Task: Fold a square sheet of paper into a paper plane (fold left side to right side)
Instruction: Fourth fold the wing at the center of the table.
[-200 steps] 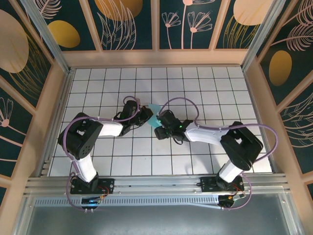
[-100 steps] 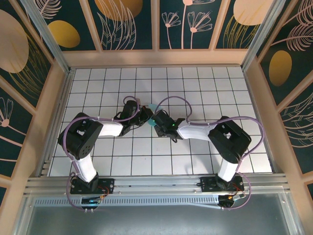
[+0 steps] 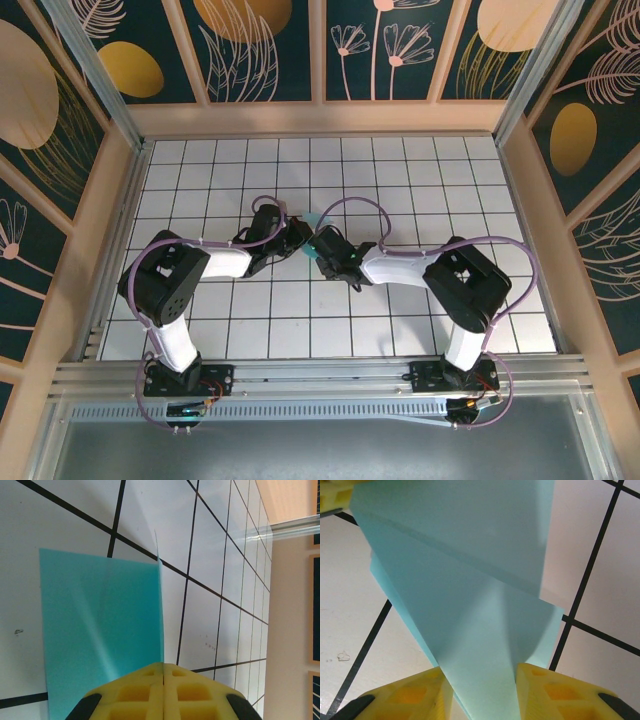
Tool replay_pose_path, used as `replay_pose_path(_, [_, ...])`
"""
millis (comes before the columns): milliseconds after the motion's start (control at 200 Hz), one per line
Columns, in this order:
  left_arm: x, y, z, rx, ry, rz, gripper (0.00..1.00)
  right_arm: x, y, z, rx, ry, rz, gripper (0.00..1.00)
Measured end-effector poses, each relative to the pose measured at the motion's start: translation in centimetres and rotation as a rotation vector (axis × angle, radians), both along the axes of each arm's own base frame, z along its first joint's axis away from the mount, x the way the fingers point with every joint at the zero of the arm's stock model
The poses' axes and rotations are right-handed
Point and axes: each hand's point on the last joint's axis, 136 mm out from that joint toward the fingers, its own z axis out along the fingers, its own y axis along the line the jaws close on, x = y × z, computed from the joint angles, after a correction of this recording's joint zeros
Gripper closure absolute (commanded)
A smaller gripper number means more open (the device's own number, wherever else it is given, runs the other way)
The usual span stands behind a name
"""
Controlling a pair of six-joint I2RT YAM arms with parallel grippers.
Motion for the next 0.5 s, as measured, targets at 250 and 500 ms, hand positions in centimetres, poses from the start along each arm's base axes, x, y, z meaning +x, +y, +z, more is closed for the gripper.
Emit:
replay_pose_path(250, [-0.1, 0.4, 0.0, 0.034, -0.006, 0.0, 0.75, -0.1, 0.1, 0.0, -0.008, -0.009, 0.002, 0.68])
replay_pose_path(500, [0.3, 1.4, 2.9, 0.061, -0.066, 0.01, 0.55, -0.2, -0.2, -0.9, -0.032, 0.005, 0.0, 0.72])
